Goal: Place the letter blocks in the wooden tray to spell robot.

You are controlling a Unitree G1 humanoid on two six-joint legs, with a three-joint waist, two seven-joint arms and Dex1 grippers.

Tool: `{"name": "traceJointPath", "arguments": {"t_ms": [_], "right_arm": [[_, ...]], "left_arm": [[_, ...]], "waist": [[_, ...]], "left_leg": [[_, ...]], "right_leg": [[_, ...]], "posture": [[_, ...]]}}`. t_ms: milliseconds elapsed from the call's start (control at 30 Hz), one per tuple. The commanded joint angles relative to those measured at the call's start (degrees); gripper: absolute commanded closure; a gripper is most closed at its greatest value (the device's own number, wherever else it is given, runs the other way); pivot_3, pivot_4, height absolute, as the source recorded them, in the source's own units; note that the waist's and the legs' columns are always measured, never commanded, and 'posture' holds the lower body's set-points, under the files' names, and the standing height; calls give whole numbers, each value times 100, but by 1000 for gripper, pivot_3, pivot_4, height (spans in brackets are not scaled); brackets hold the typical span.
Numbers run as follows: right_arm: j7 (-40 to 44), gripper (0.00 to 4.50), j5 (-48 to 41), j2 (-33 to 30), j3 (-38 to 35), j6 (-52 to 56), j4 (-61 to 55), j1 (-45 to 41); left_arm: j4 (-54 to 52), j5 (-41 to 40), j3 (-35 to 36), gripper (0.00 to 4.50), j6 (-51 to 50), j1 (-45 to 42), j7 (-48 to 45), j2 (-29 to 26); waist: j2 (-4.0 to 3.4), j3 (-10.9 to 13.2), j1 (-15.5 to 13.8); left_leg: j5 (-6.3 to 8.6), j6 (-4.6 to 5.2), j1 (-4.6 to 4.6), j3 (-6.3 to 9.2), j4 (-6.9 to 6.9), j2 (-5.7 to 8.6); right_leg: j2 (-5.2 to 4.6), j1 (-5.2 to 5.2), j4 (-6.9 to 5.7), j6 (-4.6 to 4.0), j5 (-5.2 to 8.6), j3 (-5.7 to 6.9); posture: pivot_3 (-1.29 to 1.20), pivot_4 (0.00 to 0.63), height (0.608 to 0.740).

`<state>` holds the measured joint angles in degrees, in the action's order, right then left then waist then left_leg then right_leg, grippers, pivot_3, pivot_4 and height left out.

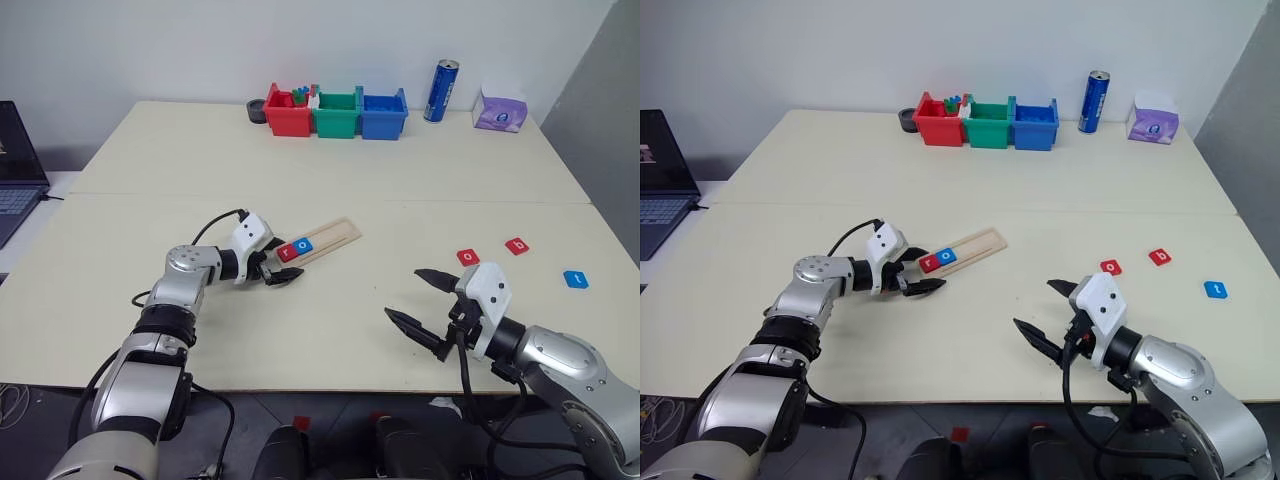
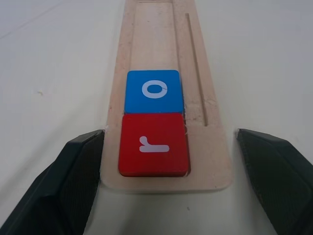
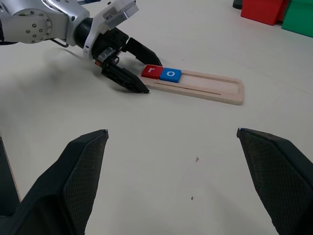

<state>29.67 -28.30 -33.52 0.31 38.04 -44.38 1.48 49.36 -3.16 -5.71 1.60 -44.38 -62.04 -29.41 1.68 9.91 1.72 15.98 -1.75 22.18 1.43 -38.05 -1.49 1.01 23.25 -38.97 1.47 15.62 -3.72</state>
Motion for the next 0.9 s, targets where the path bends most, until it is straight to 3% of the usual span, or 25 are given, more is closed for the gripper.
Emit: {"name": "traceJointPath", "arguments": {"t_ms": [33, 300, 467, 733, 900], "right_arm": [[-38, 12, -38, -3, -20, -34, -248, -106], [-54, 12, -28, 26, 27, -57, -225, -110], [-64, 0, -33, 40, 36, -72, -228, -101], [1, 0, -81, -68, -51, -38, -268, -54], [578, 0, -475, -695, -542, 112, -456, 426]], "left_arm": [[140, 142, -43, 0, 157, -217, -7, -9], [527, 331, -170, 0, 280, -400, -111, 45], [622, 372, -218, 1116, 247, -415, -277, 37], [356, 330, -250, 1115, 282, -213, -548, 33], [-718, 369, -625, 1115, 716, 226, -1233, -22]], "waist": [[0, 0, 0], [1, -1, 1], [1, -1, 1], [1, -2, 1], [2, -4, -15]], "left_leg": [[0, 0, 0, 0, 0, 1], [0, 0, 0, 0, -2, 3], [0, 0, -1, 0, -2, 3], [0, 0, -1, 0, -2, 3], [0, 0, 3, 1, -1, -3]], "right_leg": [[0, 0, 0, 0, 0, 0], [0, 0, -1, -1, 0, 1], [0, 0, -2, -1, 0, 1], [0, 0, -2, -2, -1, 0], [-5, -1, -1, -10, -6, -1]], "posture": [[0, 150, 740], [0, 150, 740], [0, 150, 740], [0, 150, 740], [0, 150, 740]]}}
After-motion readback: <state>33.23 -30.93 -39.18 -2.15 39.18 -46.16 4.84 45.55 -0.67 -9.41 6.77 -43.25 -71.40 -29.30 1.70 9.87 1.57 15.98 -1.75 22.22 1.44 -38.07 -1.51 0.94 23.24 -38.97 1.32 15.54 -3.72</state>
